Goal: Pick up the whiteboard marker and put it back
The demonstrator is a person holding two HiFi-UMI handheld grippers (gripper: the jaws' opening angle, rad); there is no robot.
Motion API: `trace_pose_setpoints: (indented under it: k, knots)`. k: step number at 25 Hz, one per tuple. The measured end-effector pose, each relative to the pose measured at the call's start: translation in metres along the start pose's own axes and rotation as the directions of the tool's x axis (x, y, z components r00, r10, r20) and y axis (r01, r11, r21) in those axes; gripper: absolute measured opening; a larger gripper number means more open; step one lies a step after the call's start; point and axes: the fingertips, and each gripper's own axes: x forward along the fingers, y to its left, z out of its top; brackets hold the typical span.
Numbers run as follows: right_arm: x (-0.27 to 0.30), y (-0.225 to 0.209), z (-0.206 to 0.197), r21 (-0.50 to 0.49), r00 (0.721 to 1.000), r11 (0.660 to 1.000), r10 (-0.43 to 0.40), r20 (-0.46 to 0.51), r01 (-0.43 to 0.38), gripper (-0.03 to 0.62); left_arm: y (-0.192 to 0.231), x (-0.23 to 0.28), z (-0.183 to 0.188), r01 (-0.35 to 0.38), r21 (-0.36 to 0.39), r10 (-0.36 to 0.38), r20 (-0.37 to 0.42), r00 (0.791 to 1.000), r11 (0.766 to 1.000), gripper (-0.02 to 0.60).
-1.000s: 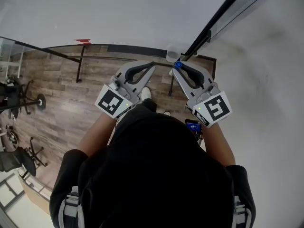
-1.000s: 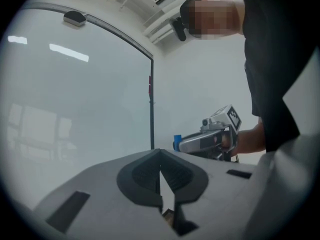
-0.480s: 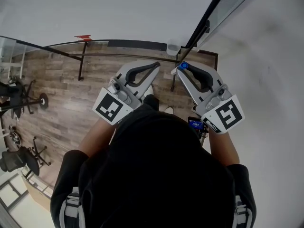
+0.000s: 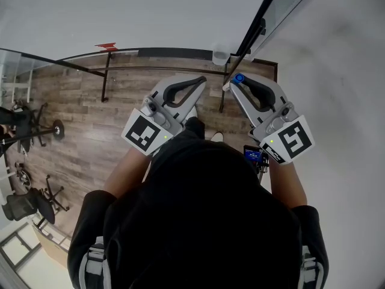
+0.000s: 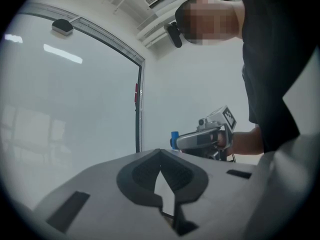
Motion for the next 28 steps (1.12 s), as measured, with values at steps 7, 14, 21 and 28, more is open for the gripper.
trace_pose_setpoints:
  k: [7,14,21,28]
  knots:
    - [0.002,0.0,0.0,0.002,1.0,1.0,-0.001,-0.001,0.001,0.063,0.001,0.003,0.002,0.006,0.003,-0.006,0.008,1.0,1.0,0.003]
    - [0.007,-0.008,-0.005,0.007,1.0,1.0,-0.011,-0.007,0.011,0.063,0.008,0.008,-0.003,0.011,0.012,-0.011,0.003,1.0,1.0,0.003]
    - [0.019,-0.015,-0.004,0.022,1.0,1.0,-0.01,-0.007,0.011,0.063,0.024,0.014,-0.005,0.011,0.001,-0.011,-0.005,1.0,1.0,0.003]
    - [0.025,-0.034,-0.007,0.021,0.999,0.998,-0.052,-0.005,0.052,0.063,0.041,0.022,-0.01,-0.009,0.006,0.009,-0.005,1.0,1.0,0.003]
